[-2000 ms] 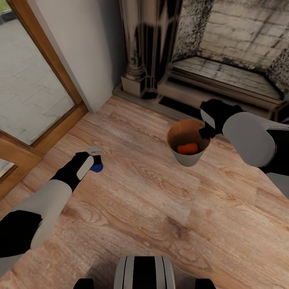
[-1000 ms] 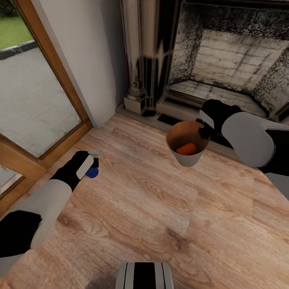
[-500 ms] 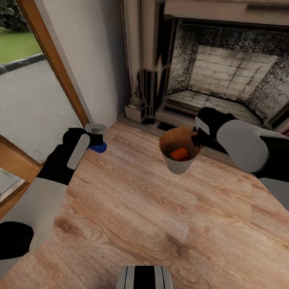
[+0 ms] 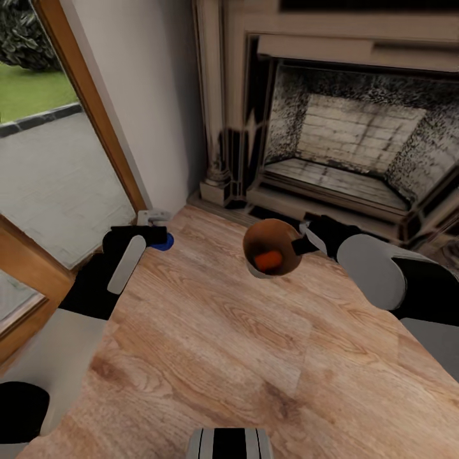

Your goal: Put the three can of soda from the living room inside the tash can in the kitchen.

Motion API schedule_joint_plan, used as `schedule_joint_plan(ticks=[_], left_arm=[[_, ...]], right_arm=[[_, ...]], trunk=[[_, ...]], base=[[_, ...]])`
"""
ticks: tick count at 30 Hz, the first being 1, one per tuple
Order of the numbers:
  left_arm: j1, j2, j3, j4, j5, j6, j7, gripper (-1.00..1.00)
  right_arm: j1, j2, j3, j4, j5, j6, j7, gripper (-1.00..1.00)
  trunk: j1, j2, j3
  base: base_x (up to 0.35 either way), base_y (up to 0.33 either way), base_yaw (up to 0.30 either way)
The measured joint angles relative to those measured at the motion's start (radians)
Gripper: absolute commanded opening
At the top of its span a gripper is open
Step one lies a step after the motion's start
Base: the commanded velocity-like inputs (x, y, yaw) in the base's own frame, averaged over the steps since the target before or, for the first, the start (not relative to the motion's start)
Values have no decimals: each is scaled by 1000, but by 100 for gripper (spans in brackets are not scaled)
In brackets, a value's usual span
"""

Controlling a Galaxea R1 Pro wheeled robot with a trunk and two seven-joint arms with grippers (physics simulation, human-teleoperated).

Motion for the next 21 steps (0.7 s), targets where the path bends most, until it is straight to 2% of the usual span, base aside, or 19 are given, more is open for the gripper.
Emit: schedule_joint_plan(ticks=[1,3,5,7,9,11,12,13,14,15,16,18,21], left_arm=[[21,0,-2,-16,0,-13,-2,-100],[45,1,-3,-35,-3,-28,-4,-100],[95,1,-4,-61,-4,-78,-9,-100],[137,2,-5,-74,-7,-131,-10,-100],[155,2,-7,-78,-9,-161,-10,-100],[170,2,-8,-81,-10,-186,-9,-100],[183,2,-8,-83,-10,-208,-8,-100],[193,2,-9,-84,-10,-222,-7,-100],[199,2,-9,-84,-11,-231,-7,-100],[225,2,-10,-88,-9,-262,-6,-100],[235,2,-11,-91,-10,-274,-7,-100],[263,2,-12,-99,-11,-303,-6,-100],[312,2,-13,-102,-15,-352,-7,-100]], right_arm=[[17,-6,-1,0,1,-39,1,-100],[36,-12,17,1,3,-71,2,-100],[71,-19,39,5,6,-138,21,-100],[100,-22,19,3,3,-196,42,-100],[123,-22,-1,0,5,-220,48,-100],[147,-23,30,6,8,-253,49,-100],[172,-25,40,2,10,-303,50,-100],[190,-26,32,5,3,-332,52,-100],[201,-25,20,5,-1,-343,53,-100],[234,-25,-12,-10,5,-366,52,-100],[248,-23,5,2,-6,-375,55,-100],[280,-19,44,-1,1,-396,50,-100],[334,-13,25,-53,-3,-414,51,-100]], trunk=[[0,0,4],[-1,1,12],[-2,1,19],[-3,2,27],[-4,2,35],[-5,3,43],[-5,3,46],[-6,3,50],[-6,3,54],[-7,3,58],[-7,4,62],[-8,4,70],[-10,5,81]], base=[[0,0,0],[0,0,0],[0,0,0],[0,0,0],[0,0,0],[0,0,0],[0,0,0],[0,0,0],[0,0,0],[0,0,0],[0,0,0],[0,0,0],[0,0,0]])
